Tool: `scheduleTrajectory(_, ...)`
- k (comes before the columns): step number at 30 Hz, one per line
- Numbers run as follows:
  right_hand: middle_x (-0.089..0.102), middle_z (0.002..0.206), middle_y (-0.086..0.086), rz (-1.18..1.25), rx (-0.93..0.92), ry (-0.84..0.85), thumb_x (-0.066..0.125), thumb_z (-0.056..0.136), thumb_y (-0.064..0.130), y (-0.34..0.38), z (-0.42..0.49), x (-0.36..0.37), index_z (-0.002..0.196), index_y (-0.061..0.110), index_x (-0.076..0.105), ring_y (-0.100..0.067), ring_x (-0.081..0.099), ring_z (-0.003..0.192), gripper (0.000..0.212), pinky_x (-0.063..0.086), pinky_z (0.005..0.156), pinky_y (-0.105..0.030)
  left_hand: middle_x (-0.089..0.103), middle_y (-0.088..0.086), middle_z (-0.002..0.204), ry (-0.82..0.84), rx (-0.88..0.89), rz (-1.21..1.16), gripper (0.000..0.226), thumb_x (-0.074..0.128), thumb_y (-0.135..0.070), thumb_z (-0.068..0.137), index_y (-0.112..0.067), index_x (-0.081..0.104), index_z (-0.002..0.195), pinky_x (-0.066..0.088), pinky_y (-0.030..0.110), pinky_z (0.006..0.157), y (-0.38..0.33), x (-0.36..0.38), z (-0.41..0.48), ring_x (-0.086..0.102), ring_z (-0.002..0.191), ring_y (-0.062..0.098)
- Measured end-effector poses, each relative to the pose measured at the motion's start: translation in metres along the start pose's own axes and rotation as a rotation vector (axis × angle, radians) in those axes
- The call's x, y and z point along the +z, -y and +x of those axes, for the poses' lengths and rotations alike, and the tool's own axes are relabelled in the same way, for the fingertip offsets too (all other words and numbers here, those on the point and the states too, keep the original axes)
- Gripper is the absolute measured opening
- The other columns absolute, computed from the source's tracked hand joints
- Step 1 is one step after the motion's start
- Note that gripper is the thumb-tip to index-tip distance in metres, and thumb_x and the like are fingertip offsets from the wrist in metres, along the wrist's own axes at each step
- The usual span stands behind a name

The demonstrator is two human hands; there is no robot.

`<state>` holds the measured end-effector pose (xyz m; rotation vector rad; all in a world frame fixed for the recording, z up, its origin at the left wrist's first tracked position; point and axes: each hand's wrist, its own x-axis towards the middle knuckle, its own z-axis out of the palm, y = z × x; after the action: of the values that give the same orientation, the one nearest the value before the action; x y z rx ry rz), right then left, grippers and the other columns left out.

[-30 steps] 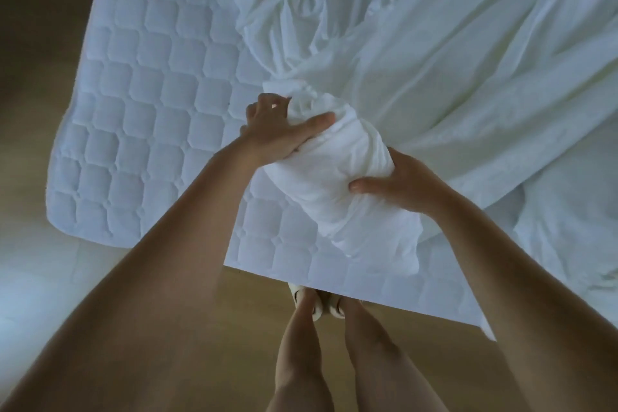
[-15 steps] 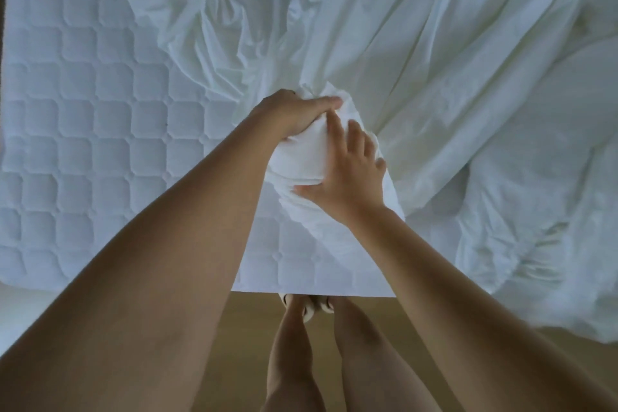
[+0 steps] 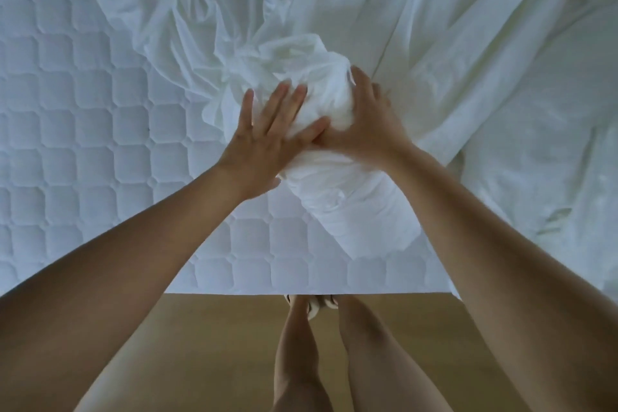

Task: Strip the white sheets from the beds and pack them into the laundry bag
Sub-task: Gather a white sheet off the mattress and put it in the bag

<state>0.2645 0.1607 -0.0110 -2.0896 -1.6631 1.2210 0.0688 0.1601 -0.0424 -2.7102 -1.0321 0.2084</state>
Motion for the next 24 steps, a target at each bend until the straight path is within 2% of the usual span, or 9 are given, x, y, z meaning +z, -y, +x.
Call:
scheduleTrajectory(3,0.023,0.152,-0.006,0.018,0.084,-0.197,0.069,0.07,0.062,-0.01,-0.049,0.006,0.152,0.015,0.009,-0.026,0.022,0.139,0.111,0.022,0.111,-0.035,-0.002,0.019,0.152,-0.111,0.02,0.101,0.103,0.073,-0.045,0.072,-0.021,0.008,0.149,0.029,0.063,0.104,-0.004,-0.001,0.019,0.007,0.14,0.038)
scheduleTrajectory(7,0.004,0.158,-0.004,-0.059,0.192,-0.004,0.077,0.05,0.068,-0.016,-0.067,0.011,0.15,0.031,-0.009,-0.026,0.011,0.144,0.137,0.024,0.109,-0.051,0.007,0.011,0.154,-0.048,0.139,0.099,0.086,0.067,-0.043,0.077,-0.015,0.019,0.143,0.019,0.064,0.107,-0.001,-0.016,0.038,0.012,0.141,0.033)
scheduleTrajectory(10,0.025,0.149,-0.007,-0.057,0.173,0.01,0.081,0.052,0.06,-0.013,-0.039,0.005,0.15,0.032,-0.001,-0.031,0.032,0.135,0.131,0.033,0.105,-0.045,0.012,0.008,0.154,0.103,0.066,-0.085,0.09,0.066,-0.038,0.079,-0.019,0.013,0.149,0.024,0.057,0.11,0.003,-0.015,0.042,0.013,0.141,0.031)
scheduleTrajectory(13,0.045,0.137,-0.003,-0.096,0.084,0.001,0.081,0.056,0.054,-0.01,-0.022,-0.003,0.147,0.03,0.017,-0.029,0.048,0.122,0.114,0.04,0.096,-0.037,0.027,0.008,0.13,-0.038,-0.03,-0.218,0.111,0.084,-0.041,0.055,-0.021,0.019,0.143,0.048,0.05,0.081,0.01,-0.012,0.037,0.034,0.117,0.033)
scheduleTrajectory(15,0.051,0.132,0.001,-0.135,-0.013,0.002,0.082,0.056,0.05,-0.005,-0.02,-0.005,0.143,0.029,0.026,-0.027,0.052,0.116,0.105,0.042,0.091,-0.034,0.031,0.009,0.12,-0.095,-0.069,-0.276,0.11,0.085,-0.038,0.053,-0.022,0.025,0.143,0.051,0.045,0.066,0.014,-0.009,0.023,0.043,0.101,0.036)
scheduleTrajectory(18,0.054,0.127,0.004,-0.151,-0.117,0.009,0.083,0.058,0.04,0.009,-0.018,0.004,0.136,0.029,0.035,-0.026,0.055,0.111,0.093,0.039,0.083,-0.029,0.033,0.012,0.112,-0.132,-0.118,-0.197,0.106,0.085,-0.031,0.048,-0.013,0.035,0.139,0.047,0.041,0.059,0.016,-0.014,-0.005,0.045,0.088,0.034)
scheduleTrajectory(21,0.052,0.127,0.001,-0.154,-0.155,0.011,0.084,0.056,0.043,0.024,-0.01,0.016,0.134,0.028,0.035,-0.027,0.052,0.113,0.094,0.04,0.085,-0.031,0.031,0.015,0.121,-0.041,-0.188,-0.074,0.112,0.086,-0.041,0.045,-0.013,0.033,0.14,0.049,0.043,0.068,0.02,-0.01,-0.024,0.04,0.1,0.033)
scheduleTrajectory(23,0.043,0.135,-0.003,-0.156,-0.086,0.024,0.085,0.053,0.049,0.025,-0.004,0.016,0.141,0.03,0.026,-0.029,0.043,0.123,0.107,0.039,0.096,-0.039,0.022,0.016,0.142,0.054,-0.208,0.016,0.119,0.083,-0.052,0.051,-0.02,0.018,0.145,0.046,0.054,0.088,0.02,-0.016,-0.018,0.033,0.125,0.036)
scheduleTrajectory(24,0.035,0.141,-0.004,-0.161,-0.027,0.046,0.085,0.053,0.05,0.023,-0.003,0.013,0.146,0.031,0.018,-0.031,0.036,0.129,0.116,0.036,0.102,-0.043,0.011,0.016,0.153,0.097,-0.179,0.045,0.12,0.079,-0.054,0.059,-0.022,0.005,0.147,0.037,0.061,0.099,0.018,-0.02,-0.012,0.024,0.138,0.038)
